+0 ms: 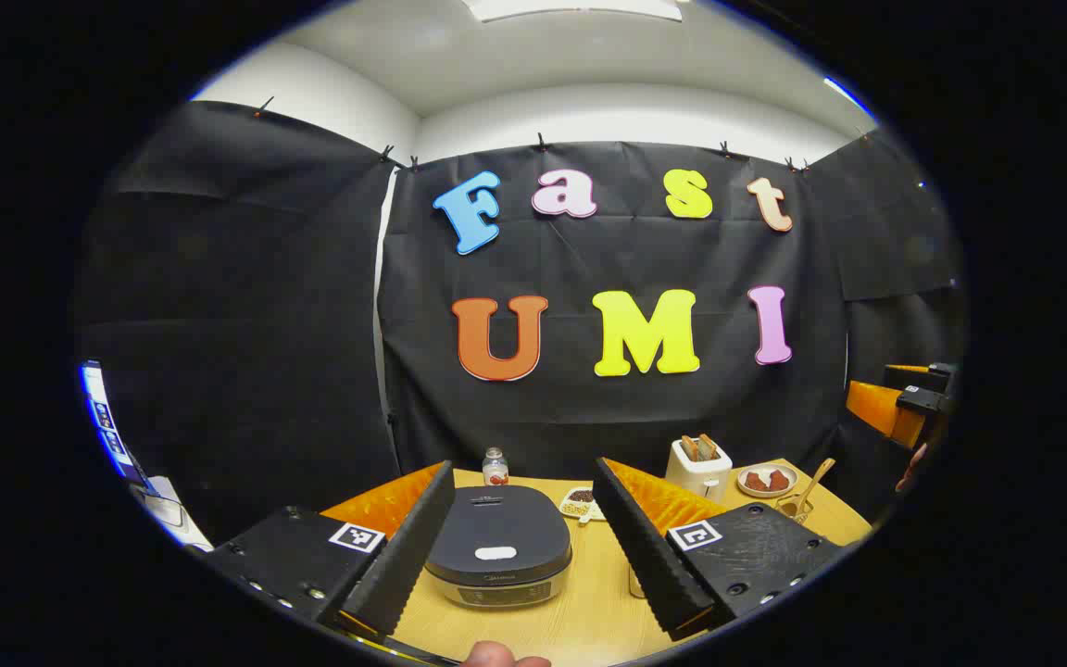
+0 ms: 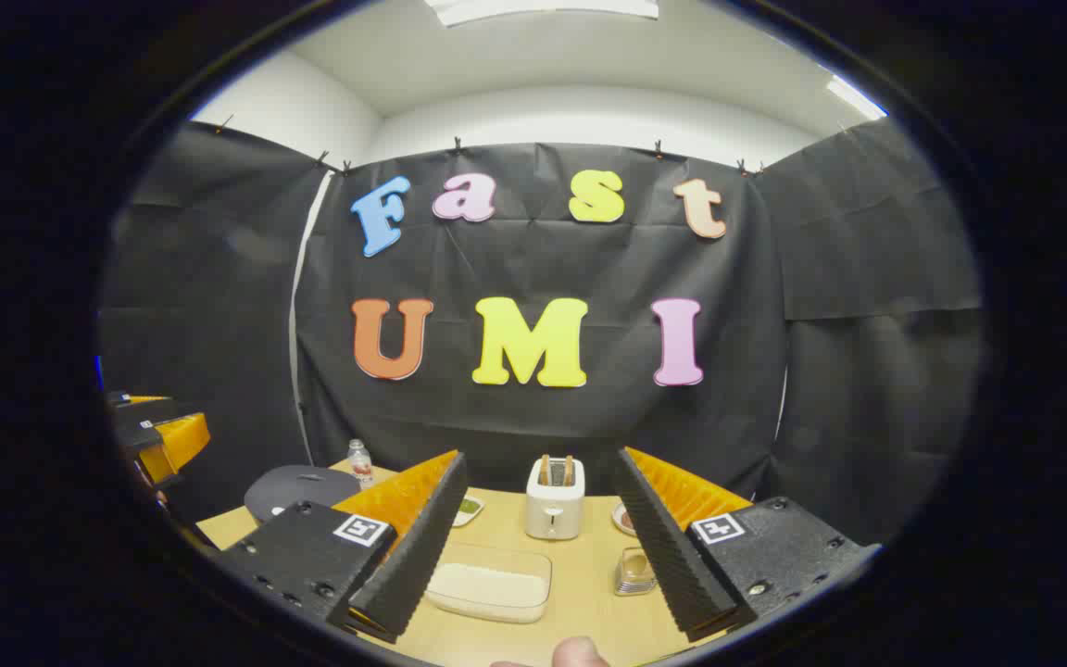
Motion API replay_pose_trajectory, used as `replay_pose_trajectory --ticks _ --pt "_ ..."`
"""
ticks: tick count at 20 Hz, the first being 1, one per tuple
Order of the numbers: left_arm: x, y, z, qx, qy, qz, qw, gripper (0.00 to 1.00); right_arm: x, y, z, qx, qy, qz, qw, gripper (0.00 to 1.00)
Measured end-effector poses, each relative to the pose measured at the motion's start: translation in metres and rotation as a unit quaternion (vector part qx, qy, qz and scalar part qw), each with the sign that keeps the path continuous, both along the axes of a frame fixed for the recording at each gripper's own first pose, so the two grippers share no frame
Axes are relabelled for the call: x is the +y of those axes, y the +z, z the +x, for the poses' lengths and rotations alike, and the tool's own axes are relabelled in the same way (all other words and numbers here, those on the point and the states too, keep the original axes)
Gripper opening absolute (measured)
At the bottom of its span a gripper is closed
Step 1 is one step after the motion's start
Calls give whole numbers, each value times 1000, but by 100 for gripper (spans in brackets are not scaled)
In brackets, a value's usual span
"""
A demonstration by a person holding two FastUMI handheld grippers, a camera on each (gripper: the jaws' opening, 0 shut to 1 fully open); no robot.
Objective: Close the left gripper, press the button to open the rice cooker; take a wooden spoon from the chopstick holder with the right hand, scoop a spoonful of rice and pour it into the rice cooker, then put the wooden spoon back into the chopstick holder.
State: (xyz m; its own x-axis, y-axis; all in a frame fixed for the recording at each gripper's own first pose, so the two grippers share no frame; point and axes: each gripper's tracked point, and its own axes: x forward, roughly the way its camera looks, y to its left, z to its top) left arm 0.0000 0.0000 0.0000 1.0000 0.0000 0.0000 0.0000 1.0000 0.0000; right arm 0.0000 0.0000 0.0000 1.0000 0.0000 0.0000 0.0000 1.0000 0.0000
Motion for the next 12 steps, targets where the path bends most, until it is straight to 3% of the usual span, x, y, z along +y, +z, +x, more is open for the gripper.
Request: replay_pose_trajectory --ticks 1,12 --pt "2 0 1 -2 1 -1 1000 96 3 3 2 -1 3 -5 1000 99" --pt "11 4 -2 -14 11 -19 1000 96 23 13 4 -10 27 -16 999 99"
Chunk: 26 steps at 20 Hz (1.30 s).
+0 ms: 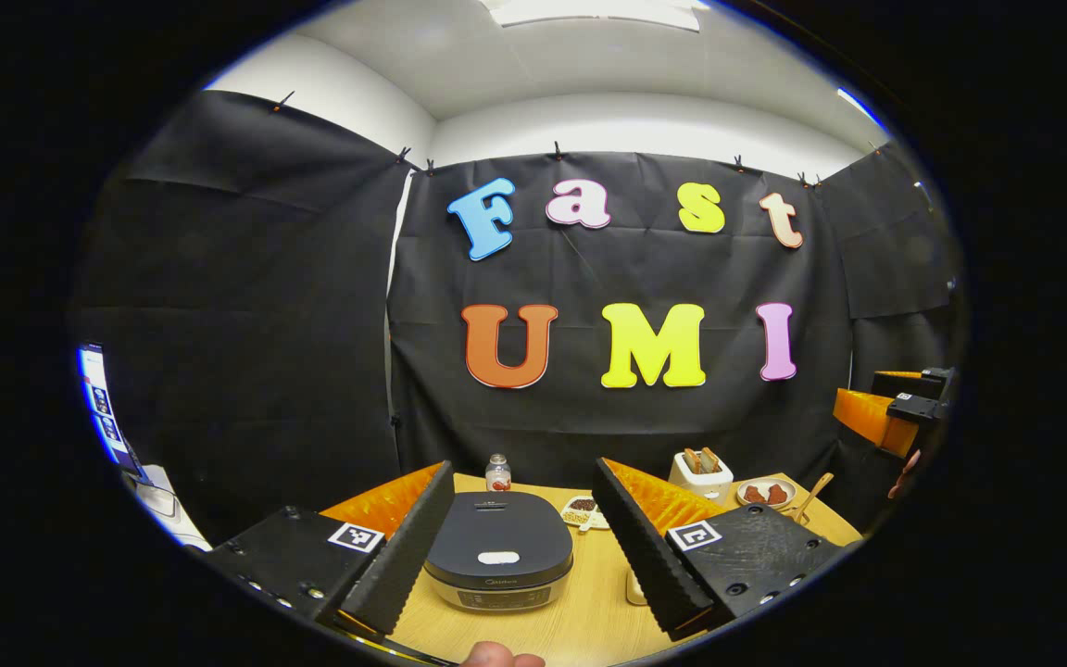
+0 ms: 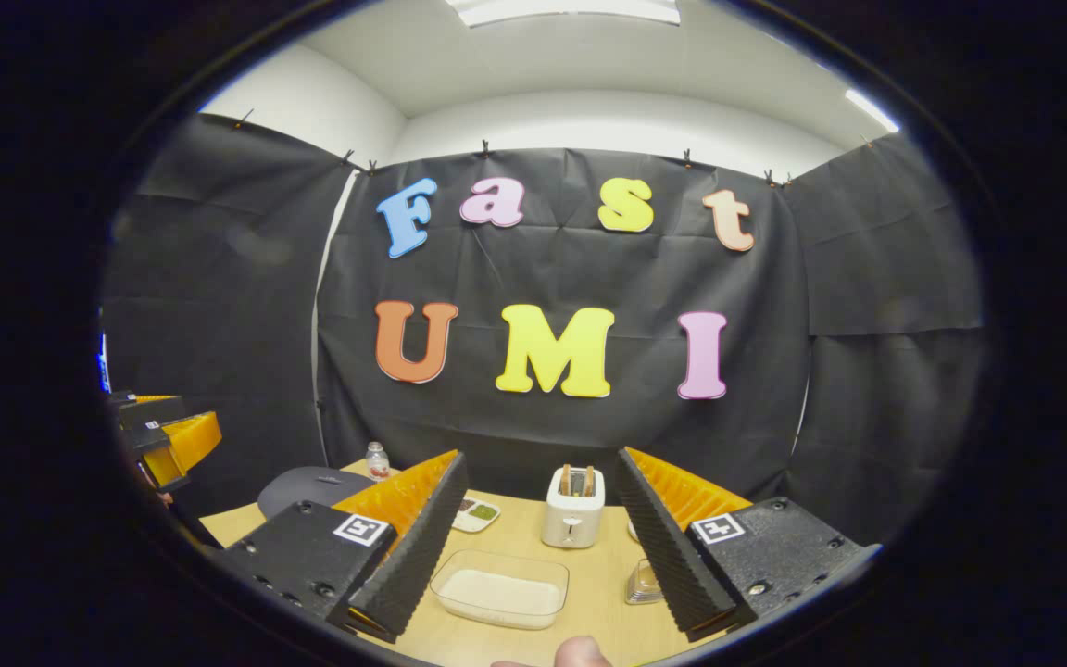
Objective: Close the left gripper, press the button to open the rice cooker; take a wooden spoon from the chopstick holder with the right hand, scoop a spoonful of rice and pour it into the rice cooker, then put the wooden spoon back into the chopstick holder.
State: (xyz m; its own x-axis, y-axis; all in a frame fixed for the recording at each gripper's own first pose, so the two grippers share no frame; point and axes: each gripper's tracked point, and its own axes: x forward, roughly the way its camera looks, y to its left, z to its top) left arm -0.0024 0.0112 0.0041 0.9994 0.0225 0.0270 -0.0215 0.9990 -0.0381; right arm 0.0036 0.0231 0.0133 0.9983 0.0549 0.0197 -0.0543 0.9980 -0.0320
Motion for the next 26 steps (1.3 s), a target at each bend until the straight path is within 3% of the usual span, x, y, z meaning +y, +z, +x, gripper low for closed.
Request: replay_pose_trajectory --ticks 11,16,21,23,25,26 --pt "17 -12 -3 31 16 -4 999 96 0 -16 9 16 6 21 1000 99" --pt "23 -44 1 98 11 -19 995 96 -3 -31 21 34 -2 30 999 100" --pt "13 -87 11 199 -19 -20 980 95 -20 -52 34 59 -14 43 997 99" --pt "3 -96 20 229 -44 -32 972 86 -34 -56 36 63 -27 47 997 100" --pt "-5 -104 29 255 -64 -49 964 70 -53 -59 39 62 -46 50 996 100" --pt "-9 -111 34 268 -73 -55 959 69 -61 -61 40 63 -53 54 995 99"
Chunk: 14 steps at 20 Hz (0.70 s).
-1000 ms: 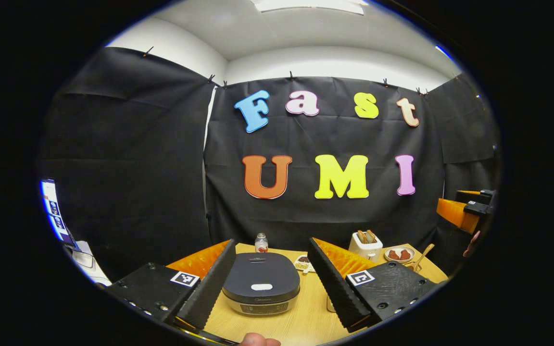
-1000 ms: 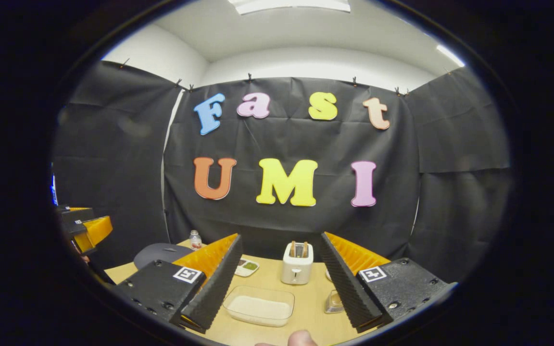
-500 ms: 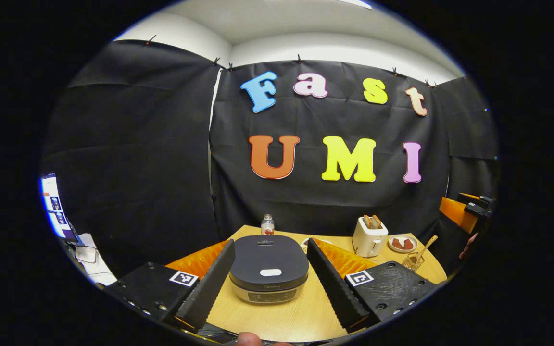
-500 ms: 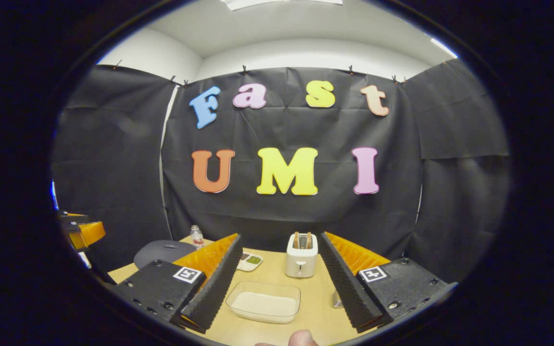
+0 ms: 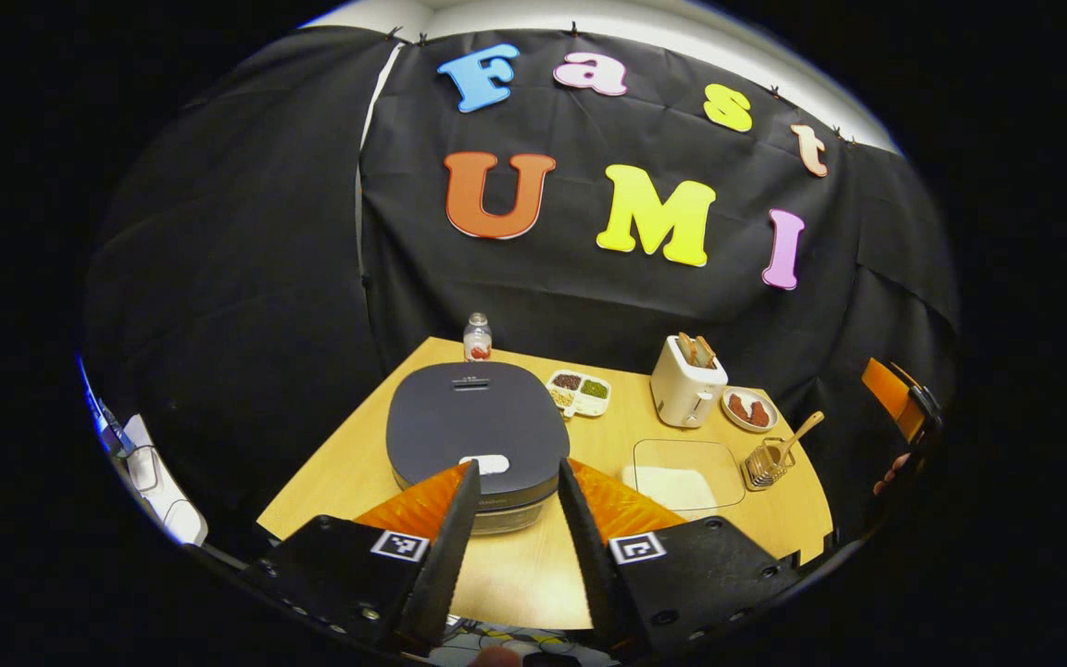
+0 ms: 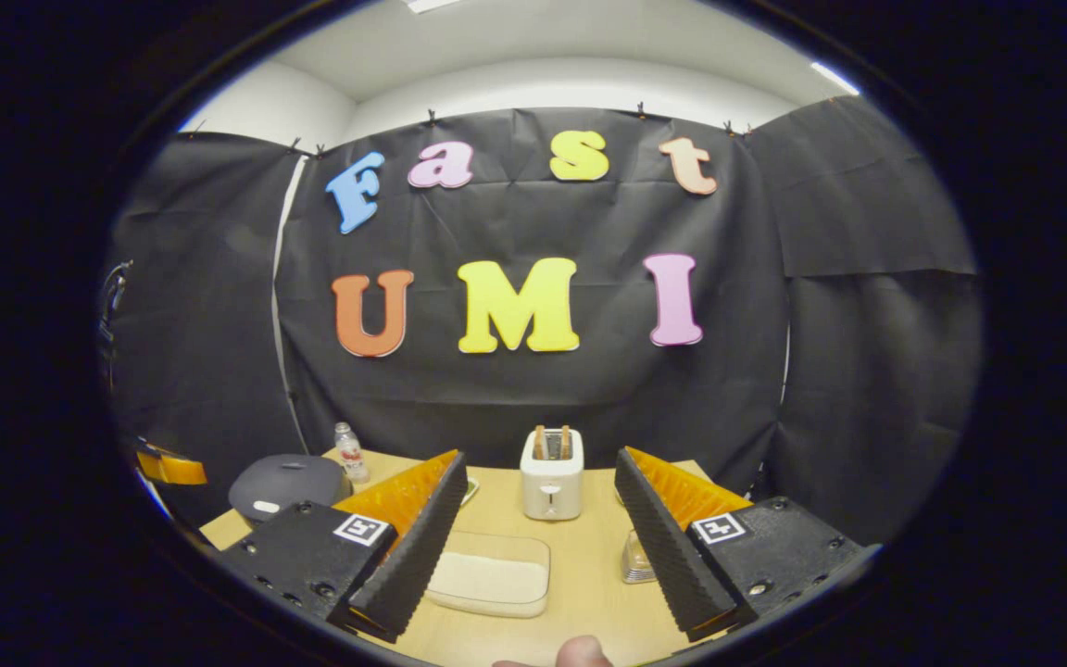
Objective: Close the left gripper, press the button to open the rice cooker; take a wooden spoon from the chopstick holder with the right hand, scoop a spoonful of rice and pour it into the rice cooker, then put the wooden spoon back into the chopstick holder.
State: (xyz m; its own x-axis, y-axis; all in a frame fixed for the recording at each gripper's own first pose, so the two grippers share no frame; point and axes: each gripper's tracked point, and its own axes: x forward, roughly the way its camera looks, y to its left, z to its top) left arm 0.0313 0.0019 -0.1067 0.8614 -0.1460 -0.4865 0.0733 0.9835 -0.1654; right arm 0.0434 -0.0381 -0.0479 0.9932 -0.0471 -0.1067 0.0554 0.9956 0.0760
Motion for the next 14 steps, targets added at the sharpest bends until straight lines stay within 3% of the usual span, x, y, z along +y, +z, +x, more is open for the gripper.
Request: replay_pose_trajectory --ticks 1,2,5,6,8,9,10,11,14 --pt "0 -6 6 14 -2 -1 1000 60 -10 -2 2 2 -9 3 1000 100" --pt "1 -13 7 31 -4 2 999 31 -19 -6 3 4 -18 5 1000 99" --pt "1 -27 26 64 -4 6 998 14 -46 -11 6 12 -43 9 999 99" --pt "-1 -35 33 80 -7 3 997 2 -54 -13 8 13 -52 10 999 100" --pt "2 -47 39 99 -9 3 995 5 -69 -16 10 16 -66 12 998 100" --pt "4 -45 41 104 -9 -6 995 0 -75 -17 11 17 -72 13 997 100" --pt "4 -53 48 118 -10 -7 993 6 -80 -21 13 21 -76 13 997 100" --pt "8 -60 54 126 -4 -7 992 0 -84 -23 15 24 -79 13 997 100" --pt "21 -80 67 158 13 -7 987 0 -96 -28 19 30 -89 12 995 100"
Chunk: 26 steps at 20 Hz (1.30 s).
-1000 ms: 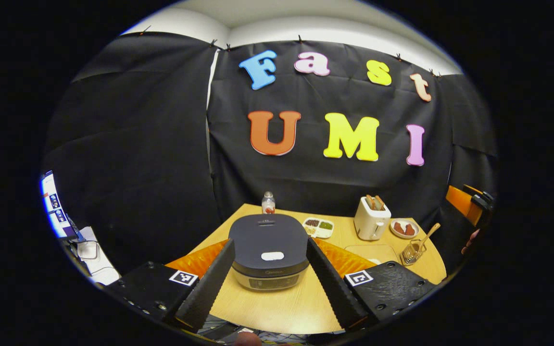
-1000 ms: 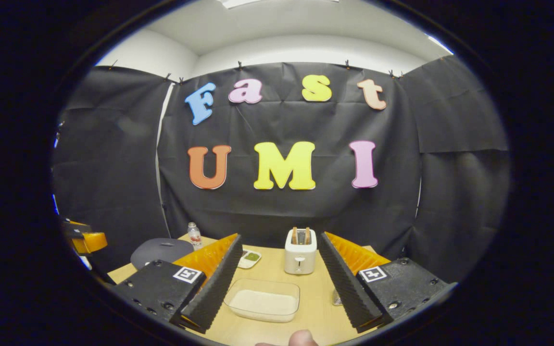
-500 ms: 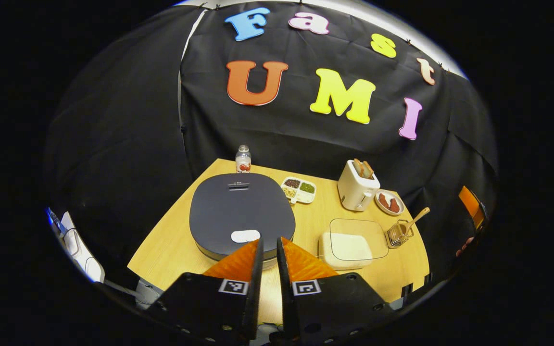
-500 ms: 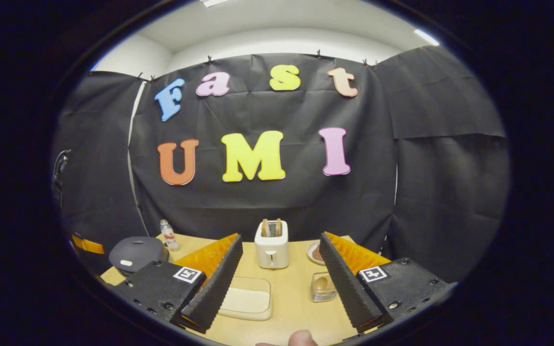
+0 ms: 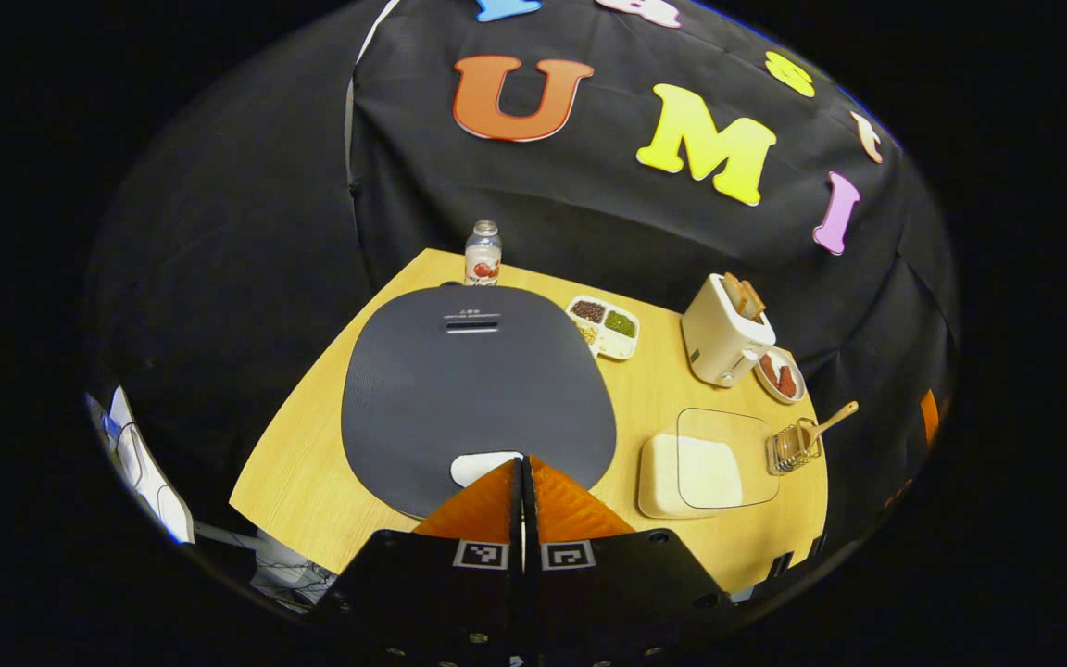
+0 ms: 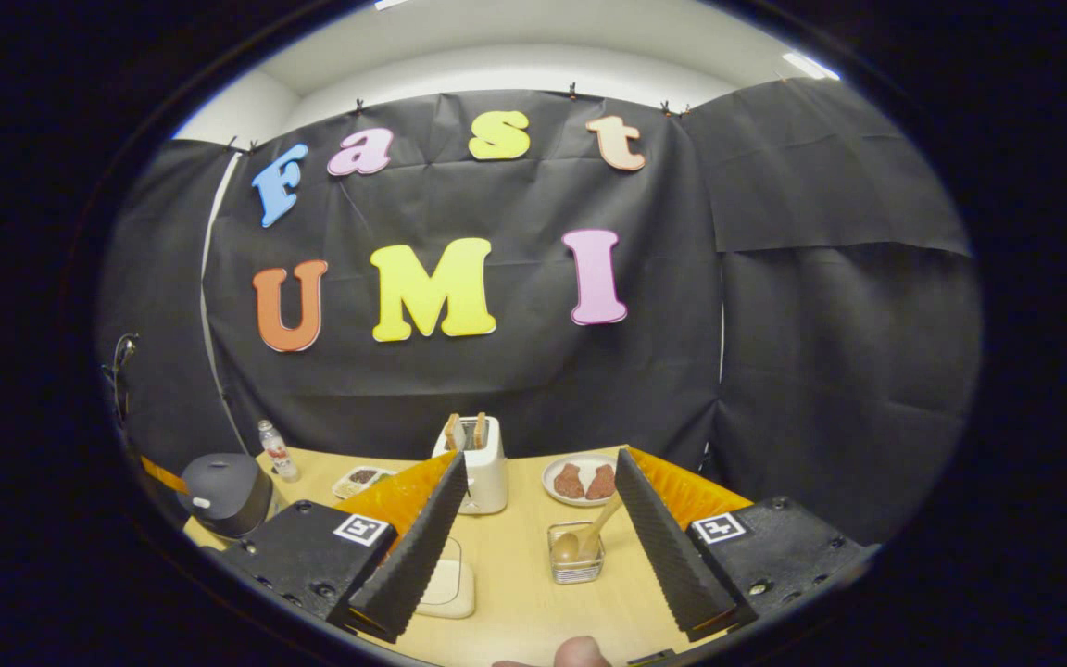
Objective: Close the left gripper, press the button to open the rice cooker; take a wooden spoon from the chopstick holder with the right hand, scoop a spoonful of rice and pour it into the rice cooker, then put the wooden spoon back into the chopstick holder.
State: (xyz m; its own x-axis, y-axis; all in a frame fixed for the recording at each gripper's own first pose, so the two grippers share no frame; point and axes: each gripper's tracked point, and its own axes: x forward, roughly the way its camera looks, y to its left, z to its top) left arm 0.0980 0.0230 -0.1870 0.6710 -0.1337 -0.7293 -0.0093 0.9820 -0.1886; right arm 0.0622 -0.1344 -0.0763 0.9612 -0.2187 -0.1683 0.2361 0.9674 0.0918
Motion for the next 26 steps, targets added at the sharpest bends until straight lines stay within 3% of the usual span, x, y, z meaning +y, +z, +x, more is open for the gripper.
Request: replay_pose_trajectory --ticks 9,12,17,22,26 --pt "6 -23 7 35 -3 3 999 0 -1 -10 9 12 -3 6 1000 100" --pt "6 -34 3 52 -14 33 998 0 8 -12 12 15 8 2 1000 99" --pt "7 -26 6 33 2 26 999 0 18 -1 15 6 27 -6 1000 100" --pt "9 23 18 -62 33 -10 998 0 3 17 9 -10 21 -25 999 99" --pt "23 96 36 -176 44 1 983 0 -4 18 4 -7 16 -19 1000 99"
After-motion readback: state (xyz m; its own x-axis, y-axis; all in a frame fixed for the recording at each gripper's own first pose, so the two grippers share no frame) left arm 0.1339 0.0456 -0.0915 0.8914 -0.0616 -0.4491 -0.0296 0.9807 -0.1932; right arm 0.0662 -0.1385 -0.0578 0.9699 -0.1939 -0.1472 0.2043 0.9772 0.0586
